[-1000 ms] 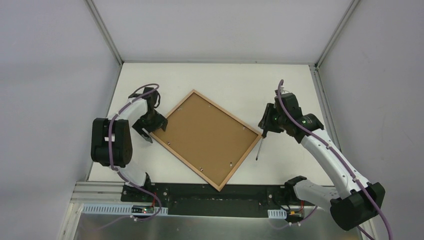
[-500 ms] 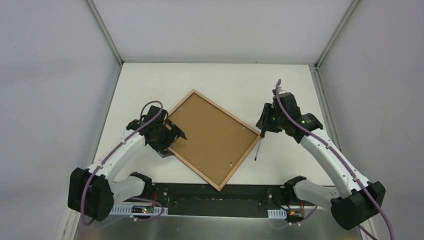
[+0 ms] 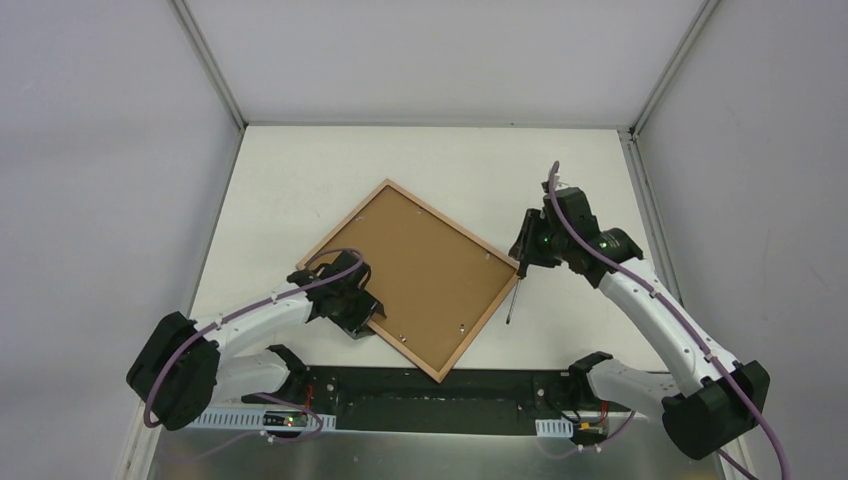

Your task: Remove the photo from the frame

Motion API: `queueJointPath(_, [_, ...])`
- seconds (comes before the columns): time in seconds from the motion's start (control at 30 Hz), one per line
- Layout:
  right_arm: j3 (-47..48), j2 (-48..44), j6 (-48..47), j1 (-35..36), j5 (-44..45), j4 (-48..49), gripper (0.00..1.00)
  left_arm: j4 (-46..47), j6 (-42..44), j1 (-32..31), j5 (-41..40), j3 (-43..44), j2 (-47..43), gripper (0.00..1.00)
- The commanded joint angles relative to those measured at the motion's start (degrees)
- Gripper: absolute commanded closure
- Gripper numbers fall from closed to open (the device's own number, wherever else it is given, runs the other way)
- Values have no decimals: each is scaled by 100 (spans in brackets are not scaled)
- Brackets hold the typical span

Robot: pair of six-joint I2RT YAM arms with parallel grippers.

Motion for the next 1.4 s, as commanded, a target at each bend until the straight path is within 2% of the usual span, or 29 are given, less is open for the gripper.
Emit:
queueJointPath(0.0, [-19,16,164,61,-51,227,100,283,-534,-152,-385,-53,321,59])
queueJointPath(0.03, [-26,41,186,75,-24,246,100,287,-429,-153,-449,-11,390,66])
queueJointPath(0.17, [-64,173,169,142,294,377,100,275,206,-112,-893,198,547,82])
queueJointPath(0.27, [-88,225,66,155,924,577,100,221,923,177,-721,451,741,100])
queueJointPath(0.5, [190,717,-321,146,2196,1202,100,-163,2839,1181,-396,1097,1333,100])
queueJointPath(0.63, [372,1172,-657,152,2304,1758,100,-477,4109,1539,-302,1682,1949,100])
queueJointPath(0.73, [453,1448,-843,152,2123,2280,100,-714,4745,1552,-164,2089,2488,100])
queueJointPath(0.93, [1074,2325,-937,210,2393,2695,100,-838,4911,1576,-220,2170,2723,100])
queueJointPath(1.07, [1340,2722,-1092,392,3240,2875,100,-846,4854,1586,-126,2230,2818,100])
queueJointPath(1.37, [938,2804,-1211,898,4740,3735,100,-900,4134,1627,120,2156,3034,100])
